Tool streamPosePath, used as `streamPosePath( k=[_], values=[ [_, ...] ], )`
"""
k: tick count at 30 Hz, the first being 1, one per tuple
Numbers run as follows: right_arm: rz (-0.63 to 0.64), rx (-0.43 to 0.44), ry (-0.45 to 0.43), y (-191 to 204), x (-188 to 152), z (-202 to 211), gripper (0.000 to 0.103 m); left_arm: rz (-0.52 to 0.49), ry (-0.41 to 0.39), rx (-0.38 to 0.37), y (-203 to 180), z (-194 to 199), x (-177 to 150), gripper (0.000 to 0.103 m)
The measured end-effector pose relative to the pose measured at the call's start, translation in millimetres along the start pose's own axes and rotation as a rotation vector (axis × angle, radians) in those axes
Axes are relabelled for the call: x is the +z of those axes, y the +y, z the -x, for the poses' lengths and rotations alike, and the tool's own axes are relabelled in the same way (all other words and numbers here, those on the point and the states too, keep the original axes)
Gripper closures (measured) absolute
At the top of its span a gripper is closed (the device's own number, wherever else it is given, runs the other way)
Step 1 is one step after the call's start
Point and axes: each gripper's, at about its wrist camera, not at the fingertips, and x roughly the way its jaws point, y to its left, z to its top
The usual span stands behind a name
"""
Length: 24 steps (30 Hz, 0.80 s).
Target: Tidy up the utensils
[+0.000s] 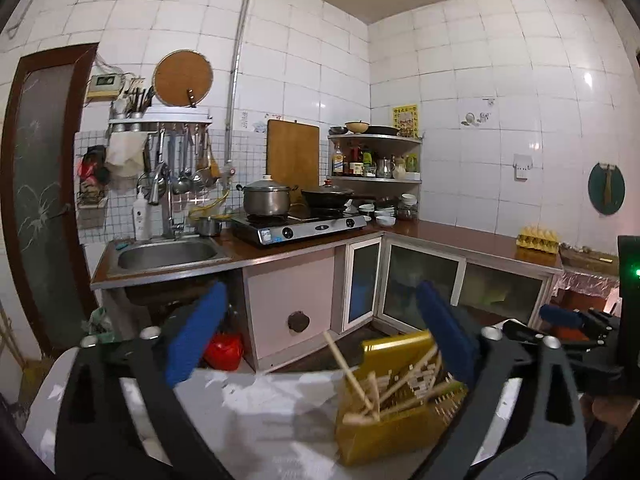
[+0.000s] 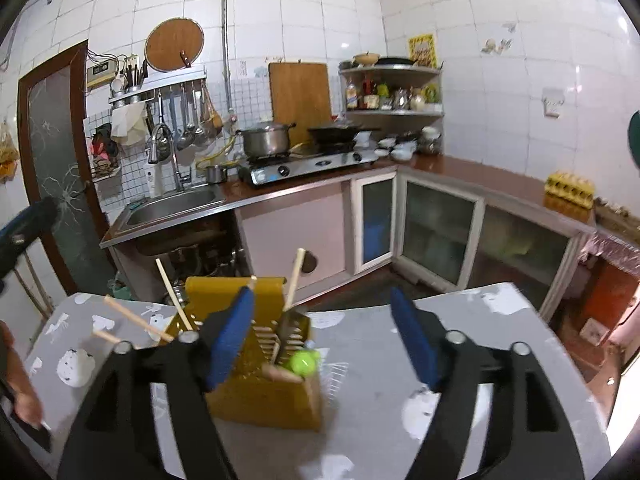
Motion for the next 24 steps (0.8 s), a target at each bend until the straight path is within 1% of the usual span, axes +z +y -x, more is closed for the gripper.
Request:
streamPosePath(
  k=[1,2,3,8,11,13,14,18,20,24],
  values=[
    [0.002,0.0,-0.007,-1,-3,11,0.021,0.007,0.002,0.002,4,9,0,0.005],
    [0.004,0.001,-0.011,-1,-8,21,0.015,0.014,0.005,0.003,8,21,-1,0.005],
    [0.008,0.002,-0.014,-1,-11,29,0.012,0.022,0.007,0.005,12,32,-3,0.005],
    [0.06,-0.007,-0.024,9,-41,73,0.005,0.049,0.009,0.046,25,82,-26,0.005],
    [0.074,-0.002,-0.032,15,-68,100,0.004,0.063,0.032,0.055,26,104,-46,0.005],
    [0.076,0.008,-0.032,18,-83,112,0.004,0.08,0.048,0.068,29,122,-66,0.005],
    [0.079,0.015,-0.034,19,-93,119,0.004,0.088,0.052,0.079,30,128,-73,0.005],
    [0.103,0.028,-0.036,27,-131,143,0.004,0.135,0.06,0.168,37,161,-112,0.005],
    [0.097,0.021,-0.04,28,-147,151,0.004,0.153,0.081,0.176,41,171,-129,0.005],
    [0.087,0.02,-0.047,32,-174,166,0.004,0.144,0.105,0.2,41,187,-153,0.005]
  ],
)
